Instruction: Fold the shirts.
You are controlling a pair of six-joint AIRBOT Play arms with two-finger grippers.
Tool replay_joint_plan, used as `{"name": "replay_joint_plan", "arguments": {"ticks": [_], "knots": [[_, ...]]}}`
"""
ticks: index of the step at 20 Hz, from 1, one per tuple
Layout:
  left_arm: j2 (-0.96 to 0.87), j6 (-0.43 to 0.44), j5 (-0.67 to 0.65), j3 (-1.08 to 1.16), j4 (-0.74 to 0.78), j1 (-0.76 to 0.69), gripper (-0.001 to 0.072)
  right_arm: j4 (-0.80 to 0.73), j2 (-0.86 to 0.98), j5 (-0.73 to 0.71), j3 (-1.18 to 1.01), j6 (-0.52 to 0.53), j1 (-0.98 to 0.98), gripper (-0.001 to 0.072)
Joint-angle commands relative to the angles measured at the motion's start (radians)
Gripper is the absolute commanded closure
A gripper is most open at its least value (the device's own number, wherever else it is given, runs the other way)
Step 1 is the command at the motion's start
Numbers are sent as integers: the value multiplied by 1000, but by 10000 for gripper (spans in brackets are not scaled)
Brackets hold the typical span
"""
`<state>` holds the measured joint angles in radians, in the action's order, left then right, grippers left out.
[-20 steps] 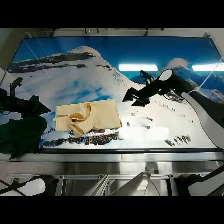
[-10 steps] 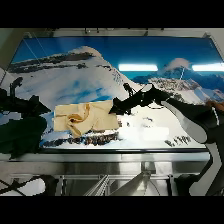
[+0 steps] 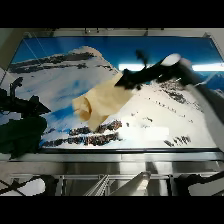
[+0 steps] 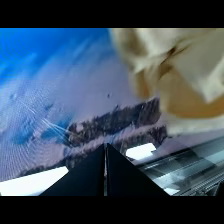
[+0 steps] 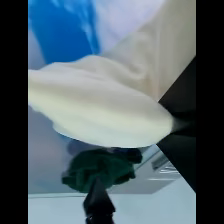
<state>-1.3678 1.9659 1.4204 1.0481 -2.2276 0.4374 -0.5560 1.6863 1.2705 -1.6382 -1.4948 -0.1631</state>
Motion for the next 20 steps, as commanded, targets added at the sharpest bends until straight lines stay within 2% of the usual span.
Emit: {"name": "replay_joint_plan", "arguments": {"ticks": [1, 2, 4, 6, 8, 12, 13, 14, 16, 18, 20], "knots": [[0, 0, 2, 1, 0, 1, 688, -275, -121, 168, -211, -317, 261, 689], [0, 0, 2, 1, 0, 1, 689, -320, -121, 214, -238, -354, 349, 689], [0, 0, 5, 1, 0, 1, 689, -397, -119, 291, -240, -357, 509, 688], [0, 0, 14, 1, 0, 1, 689, -551, -119, 364, -240, -344, 625, 689], [0, 0, 25, 1, 0, 1, 689, -772, -119, 436, -238, -346, 703, 689], [0, 0, 32, 1, 2, -1, 688, -1321, -123, 564, -188, -346, 772, 689], [0, 0, 31, 1, 2, -1, 689, -1409, -130, 576, -162, -335, 780, 689], [0, 0, 31, 1, 2, -1, 689, -1458, -145, 574, -128, -331, 792, 689], [0, 0, 27, 1, 1, -1, 689, -1448, -155, 565, -101, -339, 821, 690], [0, 0, 22, 1, 1, -1, 689, -1375, -156, 529, -103, -338, 820, 690], [0, 0, 22, 1, 2, -2, 689, -1219, -159, 465, -103, -339, 805, 691]]}}
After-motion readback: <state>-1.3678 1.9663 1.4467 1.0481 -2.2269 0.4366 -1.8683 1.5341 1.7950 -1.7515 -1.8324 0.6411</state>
